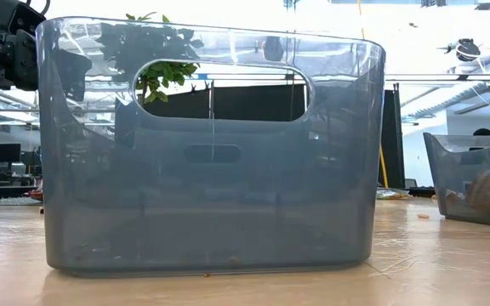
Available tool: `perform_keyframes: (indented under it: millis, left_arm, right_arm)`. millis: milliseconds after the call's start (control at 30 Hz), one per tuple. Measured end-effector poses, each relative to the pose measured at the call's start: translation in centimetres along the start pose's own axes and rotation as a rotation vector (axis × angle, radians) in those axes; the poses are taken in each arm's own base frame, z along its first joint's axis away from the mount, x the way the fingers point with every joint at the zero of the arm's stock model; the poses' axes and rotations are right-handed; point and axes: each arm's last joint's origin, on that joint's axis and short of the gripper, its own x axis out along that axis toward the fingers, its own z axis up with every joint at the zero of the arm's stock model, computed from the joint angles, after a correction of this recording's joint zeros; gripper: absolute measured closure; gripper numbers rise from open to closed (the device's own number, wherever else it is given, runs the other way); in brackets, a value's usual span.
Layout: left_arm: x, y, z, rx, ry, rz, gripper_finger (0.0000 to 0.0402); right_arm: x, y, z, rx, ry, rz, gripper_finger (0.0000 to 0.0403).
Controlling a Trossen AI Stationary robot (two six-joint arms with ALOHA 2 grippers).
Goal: Pick and place Granola Bars by type
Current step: Put the yellow granola bar into the right black bin
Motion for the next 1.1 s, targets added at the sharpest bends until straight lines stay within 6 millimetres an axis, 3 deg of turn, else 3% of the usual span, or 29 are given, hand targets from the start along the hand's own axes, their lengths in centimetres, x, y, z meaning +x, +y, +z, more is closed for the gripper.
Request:
perform_keyframes:
  millis: [400, 1100]
  left_arm:
    - [0.0, 0.0, 0.0, 0.0, 0.0, 0.0, 0.0376]
    - [0.0, 0.0, 0.0, 0.0, 0.0, 0.0, 0.0376]
  right_arm:
    - [0.7, 2.1, 0.4, -0.14, -0.081, 0.123, 0.0403]
    - [0.7, 2.0, 1.2, -0.177, -0.117, 0.123, 0.0403]
